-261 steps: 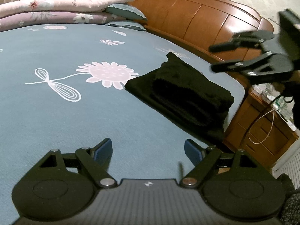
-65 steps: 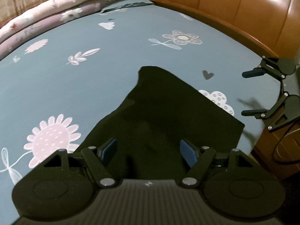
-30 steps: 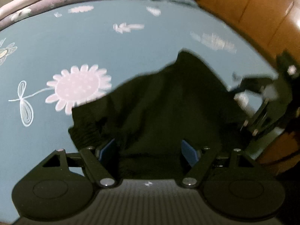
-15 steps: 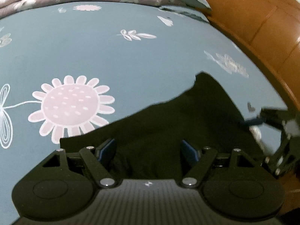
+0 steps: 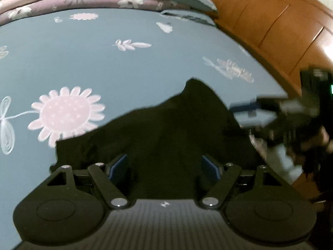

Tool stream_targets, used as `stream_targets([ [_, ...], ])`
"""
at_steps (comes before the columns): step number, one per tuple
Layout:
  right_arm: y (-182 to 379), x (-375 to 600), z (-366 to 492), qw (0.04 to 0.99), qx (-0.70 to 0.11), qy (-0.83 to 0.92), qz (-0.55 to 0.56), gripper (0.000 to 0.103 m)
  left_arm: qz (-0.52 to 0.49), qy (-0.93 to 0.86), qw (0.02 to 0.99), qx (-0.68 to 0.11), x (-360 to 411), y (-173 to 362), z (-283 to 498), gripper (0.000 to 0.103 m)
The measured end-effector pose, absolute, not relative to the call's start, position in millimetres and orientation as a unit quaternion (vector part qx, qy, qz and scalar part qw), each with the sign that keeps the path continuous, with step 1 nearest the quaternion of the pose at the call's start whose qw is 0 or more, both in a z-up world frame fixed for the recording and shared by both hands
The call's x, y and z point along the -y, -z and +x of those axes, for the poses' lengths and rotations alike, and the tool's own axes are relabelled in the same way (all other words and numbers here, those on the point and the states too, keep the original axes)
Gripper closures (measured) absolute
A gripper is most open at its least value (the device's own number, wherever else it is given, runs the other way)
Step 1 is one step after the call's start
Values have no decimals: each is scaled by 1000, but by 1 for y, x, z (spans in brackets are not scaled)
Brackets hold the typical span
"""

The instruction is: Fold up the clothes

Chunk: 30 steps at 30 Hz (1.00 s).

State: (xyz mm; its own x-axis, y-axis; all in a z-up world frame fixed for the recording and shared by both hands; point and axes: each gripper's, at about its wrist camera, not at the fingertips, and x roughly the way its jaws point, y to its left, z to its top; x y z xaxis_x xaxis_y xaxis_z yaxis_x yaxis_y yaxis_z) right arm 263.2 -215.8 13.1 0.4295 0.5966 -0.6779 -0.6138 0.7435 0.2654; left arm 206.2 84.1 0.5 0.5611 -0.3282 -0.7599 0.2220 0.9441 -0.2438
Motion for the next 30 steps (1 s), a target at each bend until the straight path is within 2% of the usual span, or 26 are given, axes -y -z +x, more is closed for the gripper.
stream_targets([
  [3, -25, 205, 276, 835, -383, -395, 23, 14, -65, 135, 880, -451, -91, 0, 188, 26],
  [6, -32, 185, 287, 807, -374, -453, 58, 14, -82, 108, 880, -456, -103, 1, 172, 25],
  [9, -30, 154, 296, 779, -376, -499, 42, 14, -90, 80, 882, -456, -114, 0, 160, 25],
  [15, 7, 116, 305, 738, -439, -513, 14, 14, -100, 37, 888, -447, -132, -4, 150, 25],
  [17, 18, 115, 307, 738, -451, -501, 8, 15, -104, 30, 889, -445, -136, -3, 151, 25],
  [21, -1, 127, 301, 754, -433, -493, 11, 13, -114, 16, 890, -440, -146, -2, 158, 25],
  [30, -20, 177, 293, 801, -414, -433, 8, 10, -246, 21, 861, -446, -194, 18, 166, 25],
])
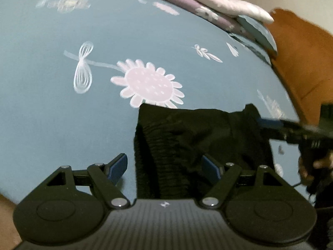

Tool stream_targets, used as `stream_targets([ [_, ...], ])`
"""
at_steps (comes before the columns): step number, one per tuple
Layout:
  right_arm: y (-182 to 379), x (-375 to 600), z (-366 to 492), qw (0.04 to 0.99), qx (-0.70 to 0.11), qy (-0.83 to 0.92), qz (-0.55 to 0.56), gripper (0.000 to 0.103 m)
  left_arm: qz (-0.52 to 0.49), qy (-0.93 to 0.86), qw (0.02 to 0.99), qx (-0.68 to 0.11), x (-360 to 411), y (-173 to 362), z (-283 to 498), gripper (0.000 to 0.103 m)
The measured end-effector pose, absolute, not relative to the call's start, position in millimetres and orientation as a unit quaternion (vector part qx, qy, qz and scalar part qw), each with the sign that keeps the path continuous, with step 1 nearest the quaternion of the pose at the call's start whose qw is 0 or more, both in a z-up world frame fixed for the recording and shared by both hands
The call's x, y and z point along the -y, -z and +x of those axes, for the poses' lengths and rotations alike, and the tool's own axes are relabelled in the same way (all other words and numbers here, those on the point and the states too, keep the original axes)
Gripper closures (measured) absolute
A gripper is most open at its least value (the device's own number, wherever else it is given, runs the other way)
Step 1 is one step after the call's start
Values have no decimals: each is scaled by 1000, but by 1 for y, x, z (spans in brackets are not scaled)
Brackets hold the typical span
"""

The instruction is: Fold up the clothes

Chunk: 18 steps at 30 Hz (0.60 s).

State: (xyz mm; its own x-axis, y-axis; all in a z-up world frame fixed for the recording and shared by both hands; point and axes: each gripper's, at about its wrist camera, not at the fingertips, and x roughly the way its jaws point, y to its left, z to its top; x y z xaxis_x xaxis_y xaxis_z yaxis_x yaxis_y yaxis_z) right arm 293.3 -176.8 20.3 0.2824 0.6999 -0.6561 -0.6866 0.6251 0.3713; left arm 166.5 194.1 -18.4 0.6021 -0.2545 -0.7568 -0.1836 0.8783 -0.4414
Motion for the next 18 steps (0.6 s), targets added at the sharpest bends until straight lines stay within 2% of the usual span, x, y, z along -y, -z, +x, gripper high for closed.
stream_targets([
  [6, -15, 189, 294, 806, -429, -407, 10, 10, -399, 59, 795, -454, -229, 61, 172, 25],
  [16, -20, 190, 300, 813, -426, -396, 4, 9, -467, 116, 751, -453, -244, 92, 217, 24],
  [18, -20, 186, 300, 812, -425, -399, 3, 9, -478, 132, 742, -451, -245, 96, 225, 19],
])
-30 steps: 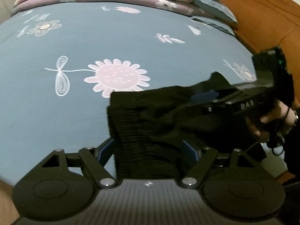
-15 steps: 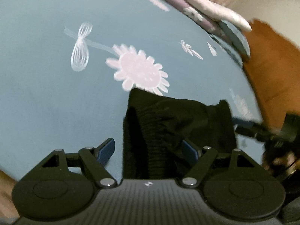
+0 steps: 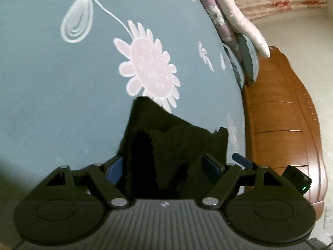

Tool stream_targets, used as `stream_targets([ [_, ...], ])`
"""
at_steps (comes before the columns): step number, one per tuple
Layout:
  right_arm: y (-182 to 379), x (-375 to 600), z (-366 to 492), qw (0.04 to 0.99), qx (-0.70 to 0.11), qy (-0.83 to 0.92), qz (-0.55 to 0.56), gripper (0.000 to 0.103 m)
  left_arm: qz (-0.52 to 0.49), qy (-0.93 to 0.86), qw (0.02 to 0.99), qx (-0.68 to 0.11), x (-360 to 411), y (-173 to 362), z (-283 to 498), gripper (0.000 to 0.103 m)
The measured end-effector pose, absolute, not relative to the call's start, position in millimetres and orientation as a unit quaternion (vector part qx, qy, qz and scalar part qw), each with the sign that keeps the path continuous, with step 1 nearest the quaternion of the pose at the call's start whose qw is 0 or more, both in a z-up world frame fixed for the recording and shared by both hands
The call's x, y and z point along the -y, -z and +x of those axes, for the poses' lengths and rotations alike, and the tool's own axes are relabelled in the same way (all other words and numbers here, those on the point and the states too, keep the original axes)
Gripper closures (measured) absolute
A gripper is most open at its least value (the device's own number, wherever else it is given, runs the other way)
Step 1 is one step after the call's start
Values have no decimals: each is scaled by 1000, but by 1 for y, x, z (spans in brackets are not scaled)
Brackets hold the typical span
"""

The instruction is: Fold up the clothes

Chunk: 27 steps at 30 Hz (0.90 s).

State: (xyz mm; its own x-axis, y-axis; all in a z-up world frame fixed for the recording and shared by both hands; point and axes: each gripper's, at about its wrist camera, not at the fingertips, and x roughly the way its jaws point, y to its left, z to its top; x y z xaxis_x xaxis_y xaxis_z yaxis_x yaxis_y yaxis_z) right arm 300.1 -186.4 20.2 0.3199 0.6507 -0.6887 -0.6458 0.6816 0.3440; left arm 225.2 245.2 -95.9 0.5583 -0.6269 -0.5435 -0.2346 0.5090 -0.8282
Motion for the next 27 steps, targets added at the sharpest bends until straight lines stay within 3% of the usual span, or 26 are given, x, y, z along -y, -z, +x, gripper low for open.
stream_targets([
  [6, -21, 182, 299, 810, -424, -404, -10, 8, -520, 158, 705, -456, -246, 106, 215, 18],
  [14, -24, 201, 300, 814, -429, -392, -5, 8, -504, 177, 692, -486, -227, 107, 207, 18],
  [24, -14, 254, 322, 810, -452, -349, 133, 6, -480, 187, 714, -475, -221, 100, 235, 18],
  [27, 1, 280, 320, 799, -482, -323, 159, 4, -488, 177, 712, -472, -223, 104, 220, 38],
])
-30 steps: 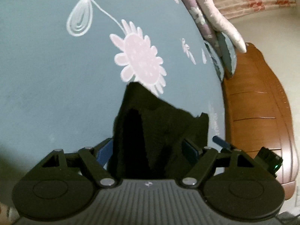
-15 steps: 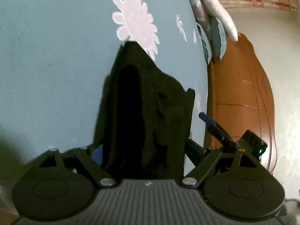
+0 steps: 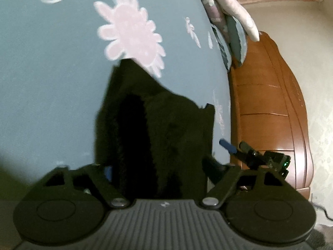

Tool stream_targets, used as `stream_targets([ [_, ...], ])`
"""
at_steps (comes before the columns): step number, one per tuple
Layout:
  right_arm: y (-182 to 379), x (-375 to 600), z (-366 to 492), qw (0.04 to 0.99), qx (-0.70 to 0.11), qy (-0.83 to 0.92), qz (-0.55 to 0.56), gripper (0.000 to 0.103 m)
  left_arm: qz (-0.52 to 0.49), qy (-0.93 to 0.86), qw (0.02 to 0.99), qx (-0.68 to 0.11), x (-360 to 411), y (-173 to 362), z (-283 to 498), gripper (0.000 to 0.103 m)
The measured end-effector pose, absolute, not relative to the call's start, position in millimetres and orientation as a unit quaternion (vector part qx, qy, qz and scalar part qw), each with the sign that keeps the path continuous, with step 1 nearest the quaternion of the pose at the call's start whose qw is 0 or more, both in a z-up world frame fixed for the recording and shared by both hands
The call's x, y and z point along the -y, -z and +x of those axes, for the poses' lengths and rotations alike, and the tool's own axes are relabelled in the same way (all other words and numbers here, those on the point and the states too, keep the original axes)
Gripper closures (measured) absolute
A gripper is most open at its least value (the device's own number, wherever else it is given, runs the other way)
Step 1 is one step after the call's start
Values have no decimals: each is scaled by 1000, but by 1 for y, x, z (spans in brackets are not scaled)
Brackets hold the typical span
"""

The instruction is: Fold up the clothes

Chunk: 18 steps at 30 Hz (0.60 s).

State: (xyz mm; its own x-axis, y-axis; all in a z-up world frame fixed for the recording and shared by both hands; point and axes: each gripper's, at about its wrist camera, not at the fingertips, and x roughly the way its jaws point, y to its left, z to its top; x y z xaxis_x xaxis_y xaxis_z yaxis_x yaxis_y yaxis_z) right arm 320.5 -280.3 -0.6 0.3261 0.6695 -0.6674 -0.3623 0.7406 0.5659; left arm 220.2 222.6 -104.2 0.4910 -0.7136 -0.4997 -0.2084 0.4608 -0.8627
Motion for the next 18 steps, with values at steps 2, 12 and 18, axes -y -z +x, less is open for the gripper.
stream_targets([
  [2, 15, 297, 318, 785, -508, -306, 179, 4, -491, 167, 712, -473, -226, 108, 215, 48],
  [12, 62, 305, 345, 706, -535, -361, 291, 0, -447, 166, 720, -505, -223, 100, 223, 53],
  [18, 60, 296, 363, 682, -546, -400, 277, 0, -442, 164, 720, -510, -222, 99, 224, 53],
])
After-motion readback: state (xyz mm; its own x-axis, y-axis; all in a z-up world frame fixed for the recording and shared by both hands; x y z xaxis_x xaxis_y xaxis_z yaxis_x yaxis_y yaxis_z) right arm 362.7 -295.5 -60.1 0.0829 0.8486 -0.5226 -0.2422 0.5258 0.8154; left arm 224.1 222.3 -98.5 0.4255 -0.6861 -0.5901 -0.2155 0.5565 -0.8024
